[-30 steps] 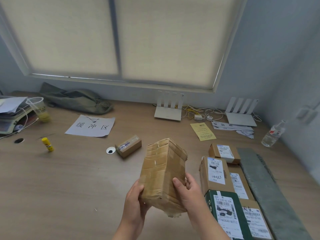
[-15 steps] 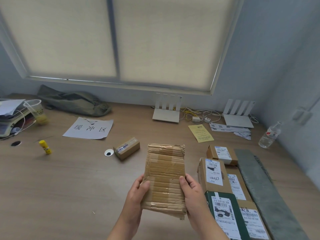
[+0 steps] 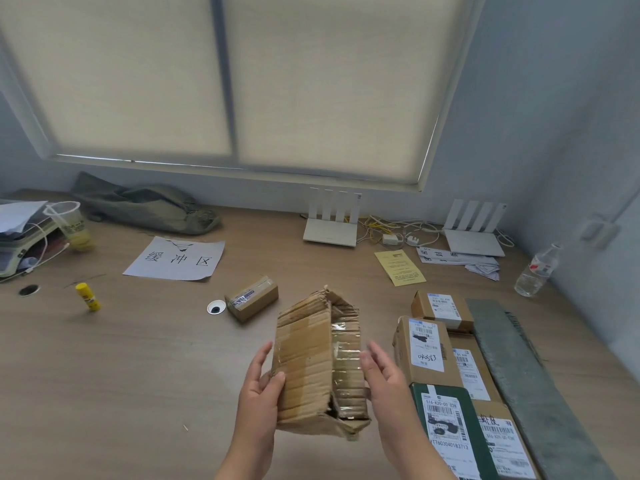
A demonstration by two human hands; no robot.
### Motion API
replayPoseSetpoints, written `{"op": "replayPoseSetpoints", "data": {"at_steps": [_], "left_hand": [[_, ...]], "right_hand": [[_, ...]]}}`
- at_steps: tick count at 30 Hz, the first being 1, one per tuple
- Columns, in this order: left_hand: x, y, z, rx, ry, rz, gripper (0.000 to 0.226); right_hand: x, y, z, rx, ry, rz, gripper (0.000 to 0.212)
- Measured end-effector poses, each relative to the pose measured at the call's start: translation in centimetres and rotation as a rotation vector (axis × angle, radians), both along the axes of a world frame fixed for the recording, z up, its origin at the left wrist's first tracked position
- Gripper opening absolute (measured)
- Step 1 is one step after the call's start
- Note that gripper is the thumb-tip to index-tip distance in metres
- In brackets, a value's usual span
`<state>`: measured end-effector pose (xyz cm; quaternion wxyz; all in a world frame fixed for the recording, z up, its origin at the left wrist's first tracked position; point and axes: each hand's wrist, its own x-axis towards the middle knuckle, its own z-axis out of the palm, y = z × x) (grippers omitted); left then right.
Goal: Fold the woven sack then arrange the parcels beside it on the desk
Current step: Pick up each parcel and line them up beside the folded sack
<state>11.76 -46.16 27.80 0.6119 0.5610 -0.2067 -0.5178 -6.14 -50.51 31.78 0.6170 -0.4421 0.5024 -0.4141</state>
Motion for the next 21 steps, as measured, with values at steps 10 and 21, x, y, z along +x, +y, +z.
{"op": "replayPoseSetpoints", "data": {"at_steps": [10,21], "left_hand": [[-0.2,0.9,0.8,-0.110,0.179,-0.234,0.079],[0.4,1.3,2.1,-0.222,0.320,-0.288,0.043]], "right_hand": [[0.0,0.5,-0.3,0.017,-0.163,0.105,0.064],[-0.9,0.9,0.7,0.028,-0.178,0.118,0.044]]}}
